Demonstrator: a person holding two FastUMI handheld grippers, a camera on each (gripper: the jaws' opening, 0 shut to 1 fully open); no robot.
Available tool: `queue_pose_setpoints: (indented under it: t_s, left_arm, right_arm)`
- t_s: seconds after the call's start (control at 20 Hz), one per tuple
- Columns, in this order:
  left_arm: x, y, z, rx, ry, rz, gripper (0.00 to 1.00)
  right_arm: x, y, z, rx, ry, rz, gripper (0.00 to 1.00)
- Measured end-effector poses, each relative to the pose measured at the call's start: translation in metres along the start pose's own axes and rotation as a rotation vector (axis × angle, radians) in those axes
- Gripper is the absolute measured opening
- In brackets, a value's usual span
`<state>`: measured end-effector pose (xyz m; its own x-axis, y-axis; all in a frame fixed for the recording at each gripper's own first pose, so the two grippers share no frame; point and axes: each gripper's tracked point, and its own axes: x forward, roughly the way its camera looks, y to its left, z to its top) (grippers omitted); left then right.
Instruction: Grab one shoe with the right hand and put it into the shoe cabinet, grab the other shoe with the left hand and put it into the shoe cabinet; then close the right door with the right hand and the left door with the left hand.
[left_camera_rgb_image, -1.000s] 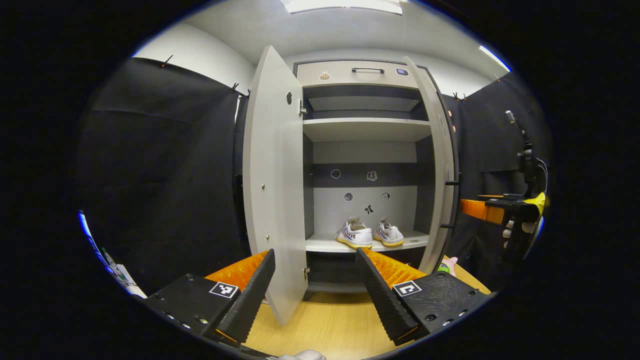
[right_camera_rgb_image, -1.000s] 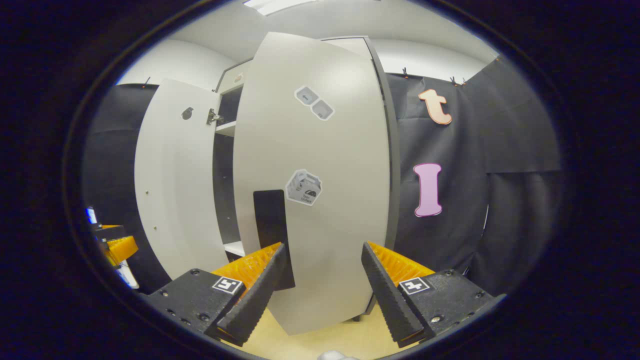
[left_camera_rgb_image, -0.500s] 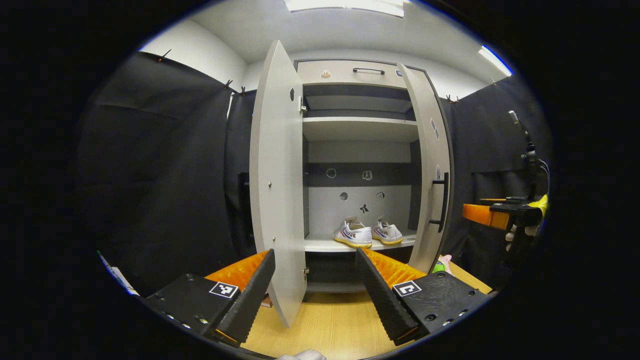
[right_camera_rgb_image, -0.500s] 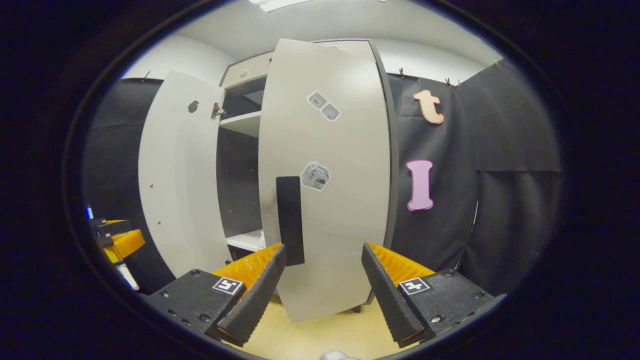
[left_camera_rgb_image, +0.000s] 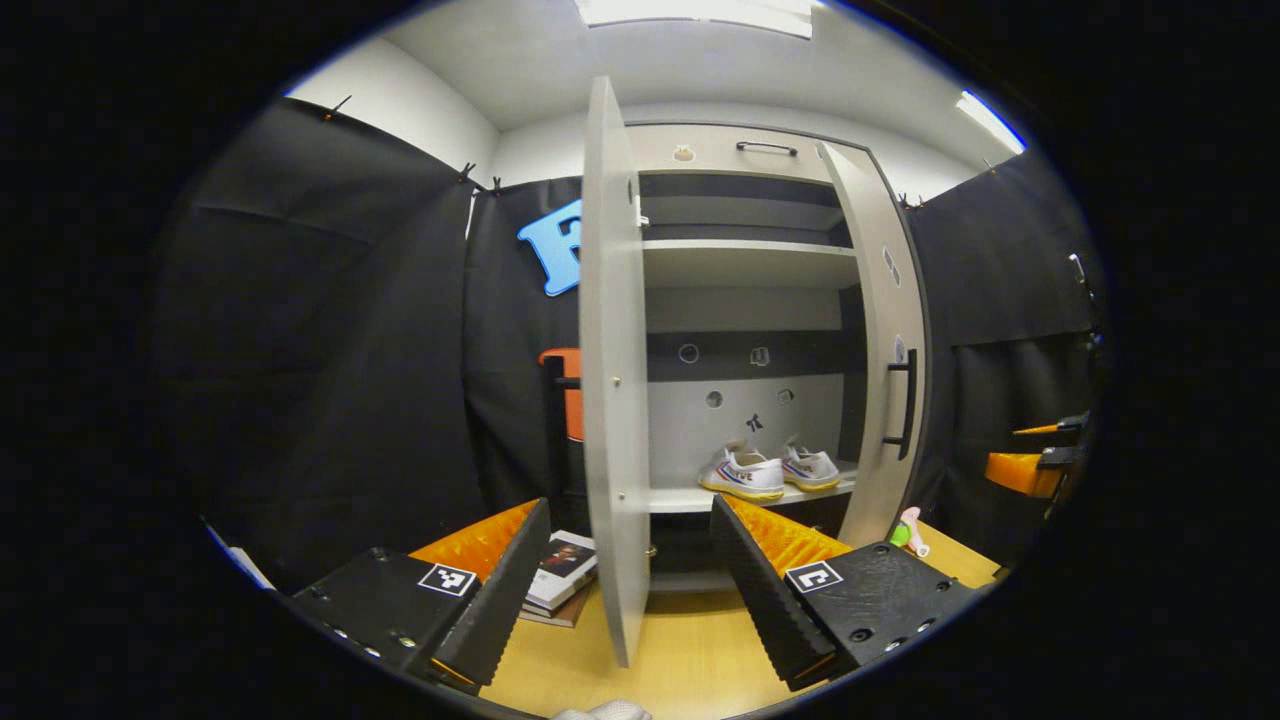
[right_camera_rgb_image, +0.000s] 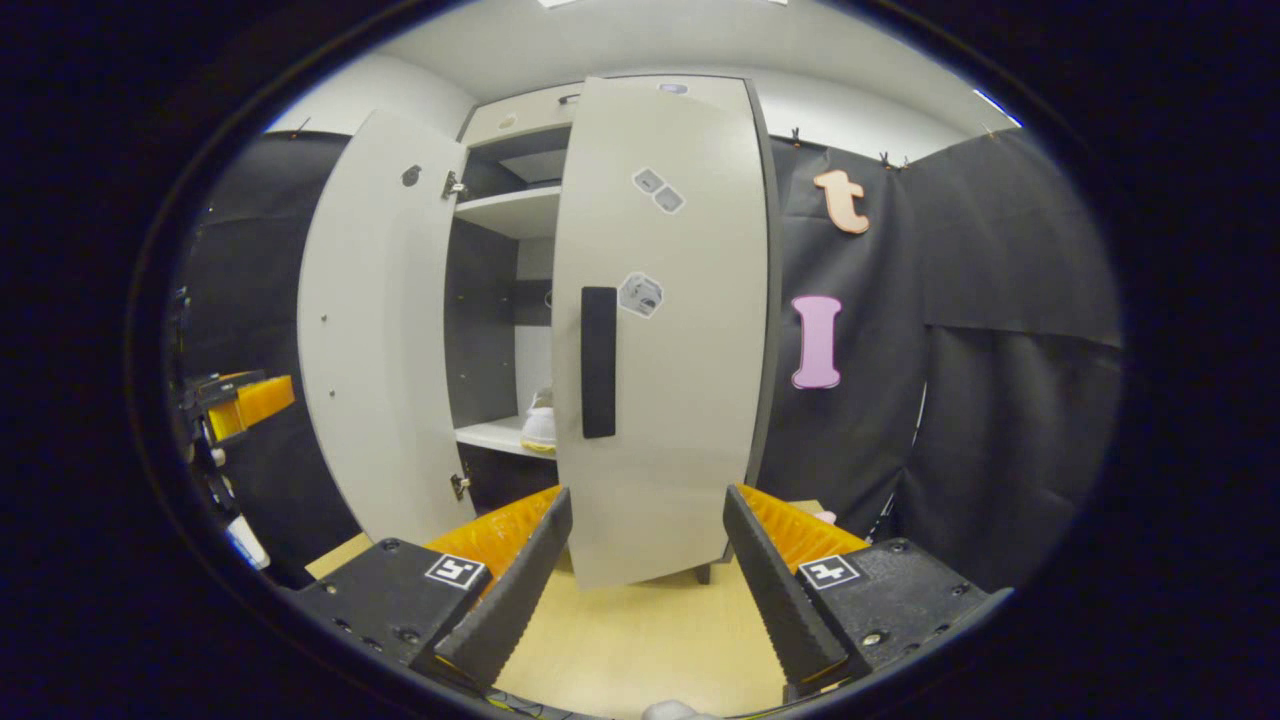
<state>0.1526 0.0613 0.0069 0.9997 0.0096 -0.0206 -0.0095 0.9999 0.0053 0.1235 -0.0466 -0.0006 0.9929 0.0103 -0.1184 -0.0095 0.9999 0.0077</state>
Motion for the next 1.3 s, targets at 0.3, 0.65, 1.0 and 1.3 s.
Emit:
queue_pose_setpoints:
  t_s: [0.3,0.65,1.0,1.3]
  left_arm:
    - [0.030,0.076,0.005,0.017,-0.026,0.116,0.96]
    - [0.075,0.085,-0.004,0.031,0.000,0.118,0.95]
    - [0.078,0.073,0.000,0.067,-0.017,0.122,0.87]
    - [0.069,0.033,0.001,0.056,-0.013,0.100,0.85]
  right_arm:
    - [-0.028,0.018,-0.024,-0.018,0.042,-0.009,0.99]
    - [-0.040,0.018,-0.020,0.019,0.026,-0.057,0.99]
    - [-0.036,0.019,-0.019,0.021,0.032,-0.024,0.99]
    - [-0.025,0.008,-0.019,0.021,0.044,0.019,0.99]
